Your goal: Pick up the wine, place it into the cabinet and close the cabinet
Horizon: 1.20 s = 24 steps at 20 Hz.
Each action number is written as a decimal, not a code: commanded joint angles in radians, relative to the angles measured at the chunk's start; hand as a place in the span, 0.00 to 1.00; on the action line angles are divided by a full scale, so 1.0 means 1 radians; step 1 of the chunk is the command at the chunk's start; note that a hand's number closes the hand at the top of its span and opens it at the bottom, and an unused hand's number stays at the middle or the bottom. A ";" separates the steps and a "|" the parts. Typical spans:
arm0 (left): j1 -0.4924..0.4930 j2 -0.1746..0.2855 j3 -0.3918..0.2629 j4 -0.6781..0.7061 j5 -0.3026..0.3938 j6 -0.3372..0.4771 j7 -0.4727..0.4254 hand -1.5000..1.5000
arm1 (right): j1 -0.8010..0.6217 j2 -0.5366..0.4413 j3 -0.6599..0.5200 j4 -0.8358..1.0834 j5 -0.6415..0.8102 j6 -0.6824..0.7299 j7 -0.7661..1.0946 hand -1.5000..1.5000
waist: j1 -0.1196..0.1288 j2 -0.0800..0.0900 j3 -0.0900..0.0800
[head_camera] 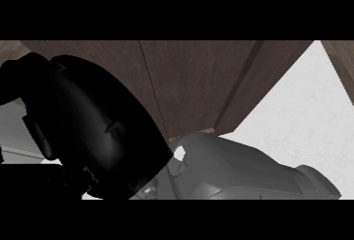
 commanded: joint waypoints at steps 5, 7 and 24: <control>0.010 0.024 0.117 0.022 0.091 -0.068 0.038 1.00 | -0.143 0.001 -0.116 0.434 -0.106 0.024 -0.219 1.00 | 0.007 0.007 0.001; 0.008 0.020 0.114 0.095 0.094 -0.125 0.052 1.00 | -0.185 0.001 -0.135 0.505 -0.138 0.004 -0.260 1.00 | -0.001 0.007 0.000; -0.045 -0.004 0.119 0.012 0.083 -0.018 0.085 1.00 | -0.062 -0.113 -0.156 0.793 -0.066 0.096 -0.524 1.00 | -0.008 0.026 0.001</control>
